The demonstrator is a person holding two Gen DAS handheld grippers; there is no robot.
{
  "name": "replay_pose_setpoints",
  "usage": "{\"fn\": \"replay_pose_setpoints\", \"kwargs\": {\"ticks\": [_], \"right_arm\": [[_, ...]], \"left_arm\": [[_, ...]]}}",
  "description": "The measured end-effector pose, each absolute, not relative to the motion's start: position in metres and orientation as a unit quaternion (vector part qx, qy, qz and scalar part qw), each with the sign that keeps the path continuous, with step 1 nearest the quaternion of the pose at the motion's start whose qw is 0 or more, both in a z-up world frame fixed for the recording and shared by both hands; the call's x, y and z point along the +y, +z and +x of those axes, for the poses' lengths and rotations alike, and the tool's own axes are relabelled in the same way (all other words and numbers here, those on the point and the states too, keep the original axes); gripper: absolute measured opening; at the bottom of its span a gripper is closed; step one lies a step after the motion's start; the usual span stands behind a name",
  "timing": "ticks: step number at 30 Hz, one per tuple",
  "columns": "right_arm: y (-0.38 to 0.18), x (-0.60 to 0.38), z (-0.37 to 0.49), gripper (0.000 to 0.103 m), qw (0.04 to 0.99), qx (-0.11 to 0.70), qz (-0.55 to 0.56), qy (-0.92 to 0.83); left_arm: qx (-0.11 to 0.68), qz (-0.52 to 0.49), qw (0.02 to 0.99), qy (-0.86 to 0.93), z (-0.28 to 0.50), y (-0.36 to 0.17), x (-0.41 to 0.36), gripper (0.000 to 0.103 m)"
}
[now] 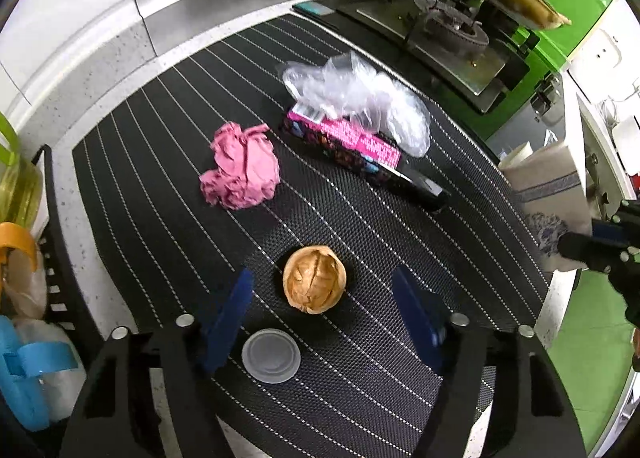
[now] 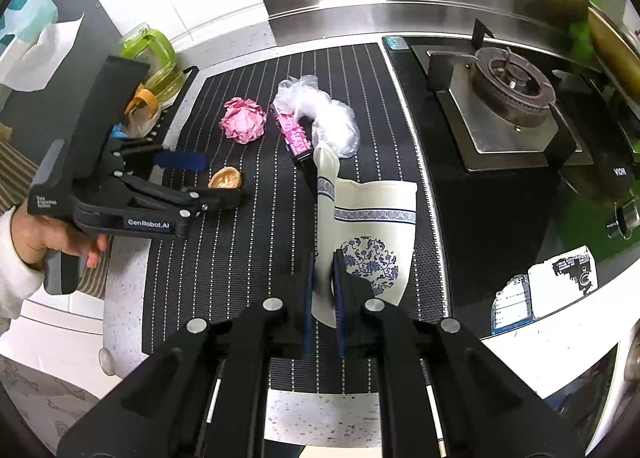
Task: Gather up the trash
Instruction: 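Grasp the blue-patterned paper bag with the right tool while the left tool grasps the bread roll, then carry the paper bag and bread roll over the pink wastebasket and release both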
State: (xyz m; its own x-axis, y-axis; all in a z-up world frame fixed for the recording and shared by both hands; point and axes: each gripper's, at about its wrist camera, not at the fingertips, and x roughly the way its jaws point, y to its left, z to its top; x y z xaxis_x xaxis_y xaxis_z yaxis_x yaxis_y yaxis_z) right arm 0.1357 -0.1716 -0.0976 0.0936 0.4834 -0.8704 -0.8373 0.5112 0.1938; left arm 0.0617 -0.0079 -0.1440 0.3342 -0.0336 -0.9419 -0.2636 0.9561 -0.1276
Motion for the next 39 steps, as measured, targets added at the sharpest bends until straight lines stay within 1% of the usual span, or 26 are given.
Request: {"fn": "replay_pose_setpoints", "kwargs": {"ticks": [1,3,4,5,7,9,16,23,26,29,34,39], "right_arm": [[-0.098,-0.172,0.136,0.009,0.717,0.491,-0.179,0.46],[-0.098,-0.174,0.138,0.009,0.719,0.492,-0.176,0.459],[-0.098,-0.174,0.138,0.009,0.719,0.492,-0.175,0.458],[-0.098,-0.175,0.138,0.009,0.72,0.492,-0.174,0.457],[-0.098,-0.176,0.139,0.009,0.721,0.493,-0.172,0.456],[-0.097,-0.177,0.139,0.009,0.723,0.492,-0.169,0.455],[-0.091,-0.184,0.137,0.009,0.733,0.489,-0.157,0.445],[-0.065,-0.225,0.125,0.009,0.774,0.482,-0.117,0.392],[-0.054,-0.256,0.113,0.009,0.801,0.477,-0.089,0.35],[-0.045,-0.297,0.097,0.009,0.83,0.472,-0.06,0.291],[-0.037,-0.372,0.064,0.009,0.859,0.474,-0.021,0.193],[-0.043,-0.447,0.035,0.009,0.869,0.482,0.01,0.109]], "left_arm": [[0.573,-0.13,0.806,0.072,0.062,-0.146,-0.008,0.068],[0.575,-0.131,0.804,0.072,0.063,-0.148,-0.009,0.064],[0.577,-0.13,0.803,0.071,0.063,-0.15,-0.009,0.059],[0.581,-0.129,0.8,0.071,0.064,-0.152,-0.01,0.048],[0.586,-0.128,0.797,0.072,0.064,-0.156,-0.01,0.044],[0.586,-0.127,0.797,0.075,0.063,-0.155,-0.009,0.033],[0.581,-0.122,0.802,0.059,0.061,-0.143,-0.013,0.033],[0.548,-0.074,0.833,-0.003,0.056,-0.093,-0.048,0.033],[0.521,-0.049,0.85,-0.057,0.059,-0.065,-0.075,0.033],[0.505,-0.022,0.855,-0.115,0.066,-0.048,-0.107,0.033],[0.491,0.017,0.849,-0.195,0.072,-0.034,-0.167,0.033],[0.483,0.045,0.834,-0.264,0.067,-0.031,-0.237,0.033]]}}
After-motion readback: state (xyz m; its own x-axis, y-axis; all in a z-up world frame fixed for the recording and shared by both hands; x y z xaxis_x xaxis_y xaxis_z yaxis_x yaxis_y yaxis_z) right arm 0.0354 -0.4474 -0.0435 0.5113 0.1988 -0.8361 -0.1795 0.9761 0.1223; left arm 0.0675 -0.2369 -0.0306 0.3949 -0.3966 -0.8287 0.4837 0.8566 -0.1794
